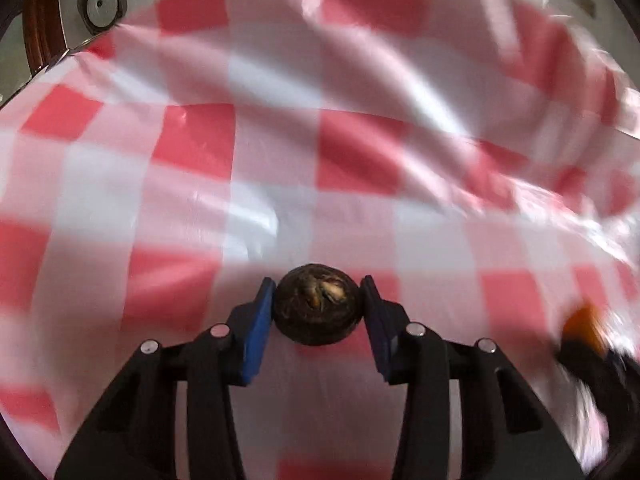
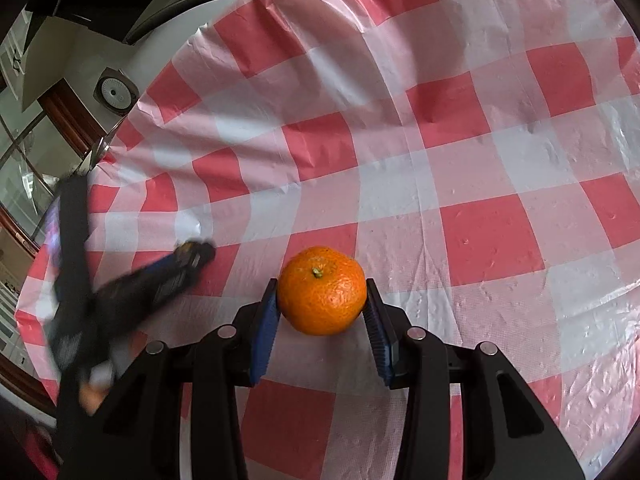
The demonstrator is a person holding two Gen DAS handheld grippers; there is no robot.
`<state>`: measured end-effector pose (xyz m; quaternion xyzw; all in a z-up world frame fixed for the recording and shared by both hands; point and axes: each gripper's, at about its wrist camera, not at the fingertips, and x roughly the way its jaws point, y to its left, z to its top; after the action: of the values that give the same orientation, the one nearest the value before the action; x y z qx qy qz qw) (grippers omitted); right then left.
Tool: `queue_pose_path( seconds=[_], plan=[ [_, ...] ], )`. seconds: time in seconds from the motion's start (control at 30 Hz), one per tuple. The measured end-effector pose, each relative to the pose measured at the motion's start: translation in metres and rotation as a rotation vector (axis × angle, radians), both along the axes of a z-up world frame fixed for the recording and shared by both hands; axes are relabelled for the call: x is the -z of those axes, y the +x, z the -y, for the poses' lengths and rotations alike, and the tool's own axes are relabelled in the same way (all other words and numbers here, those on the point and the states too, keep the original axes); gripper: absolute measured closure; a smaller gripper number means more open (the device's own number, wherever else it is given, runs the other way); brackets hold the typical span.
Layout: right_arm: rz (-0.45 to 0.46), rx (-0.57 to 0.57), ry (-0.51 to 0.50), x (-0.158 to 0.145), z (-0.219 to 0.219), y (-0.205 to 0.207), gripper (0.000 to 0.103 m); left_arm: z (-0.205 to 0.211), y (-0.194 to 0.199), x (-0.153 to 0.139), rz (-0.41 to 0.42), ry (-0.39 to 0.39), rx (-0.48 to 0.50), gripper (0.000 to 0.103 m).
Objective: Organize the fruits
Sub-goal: 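Grasp the dark round fruit with the left tool while the right holds the mandarin, then carry the dark fruit and the mandarin over the white box with both tools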
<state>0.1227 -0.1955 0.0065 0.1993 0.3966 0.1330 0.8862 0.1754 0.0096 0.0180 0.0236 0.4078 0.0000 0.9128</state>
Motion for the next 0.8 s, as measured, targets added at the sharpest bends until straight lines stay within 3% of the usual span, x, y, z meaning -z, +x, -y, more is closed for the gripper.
queue_pose_path(
  seconds=[0.13,0.27,0.57,0.67,0.8],
  plan=[
    [0.000,-0.001,0.000,0.000,0.000,0.000,0.062,-0.011,-0.073,-0.009,0.052,-0.096,-0.016,0.059],
    [0.000,-0.006,0.010,0.000,0.000,0.000,0.062,-0.026,-0.117,-0.010,0.070,-0.209,-0.076,0.059],
    [-0.002,-0.003,0.016,0.000,0.001,0.000,0.062,-0.049,-0.182,-0.009,0.049,-0.281,-0.153,0.059],
    [-0.010,-0.042,-0.008,-0.001,-0.006,-0.003,0.062,-0.063,-0.218,-0.012,0.055,-0.279,-0.173,0.059],
    [-0.021,-0.093,-0.048,-0.006,-0.025,-0.038,0.062,-0.080,-0.261,-0.011,0.045,-0.251,-0.195,0.059]
  ],
)
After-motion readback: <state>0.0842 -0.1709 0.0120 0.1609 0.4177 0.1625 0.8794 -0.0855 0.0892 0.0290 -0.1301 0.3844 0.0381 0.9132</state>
